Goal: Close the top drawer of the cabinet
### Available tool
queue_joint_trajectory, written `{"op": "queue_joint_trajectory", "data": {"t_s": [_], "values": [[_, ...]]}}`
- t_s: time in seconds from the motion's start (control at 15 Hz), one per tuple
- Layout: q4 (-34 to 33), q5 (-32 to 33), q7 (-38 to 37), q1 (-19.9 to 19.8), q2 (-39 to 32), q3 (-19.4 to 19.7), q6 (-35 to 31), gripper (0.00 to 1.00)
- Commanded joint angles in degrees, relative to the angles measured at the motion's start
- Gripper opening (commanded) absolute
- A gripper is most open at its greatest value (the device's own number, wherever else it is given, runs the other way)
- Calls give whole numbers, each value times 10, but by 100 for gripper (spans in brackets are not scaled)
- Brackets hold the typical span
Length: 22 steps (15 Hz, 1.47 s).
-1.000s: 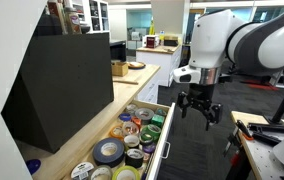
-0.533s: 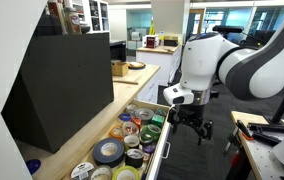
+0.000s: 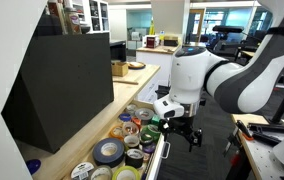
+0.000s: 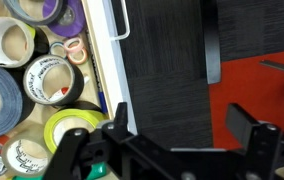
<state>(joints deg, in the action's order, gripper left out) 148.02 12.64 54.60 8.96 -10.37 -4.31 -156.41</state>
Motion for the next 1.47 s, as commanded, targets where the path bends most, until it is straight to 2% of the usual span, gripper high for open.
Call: {"op": "queue_joint_trajectory", "data": {"t_s": [0.0,0.27,0.53,0.73,1.0,1.4], "values": [[-1,7,-4,-19,0,-18,2,100],[2,22,-1,-19,-8,-18,-22,100],[-12,94,-26,-9,-43,-5,-61,100],[-9,117,-29,-13,-48,1,-79,100],[-20,112,-19,-24,-74,-4,-102,100],[-62,129,-25,-23,-132,14,-133,100]]}}
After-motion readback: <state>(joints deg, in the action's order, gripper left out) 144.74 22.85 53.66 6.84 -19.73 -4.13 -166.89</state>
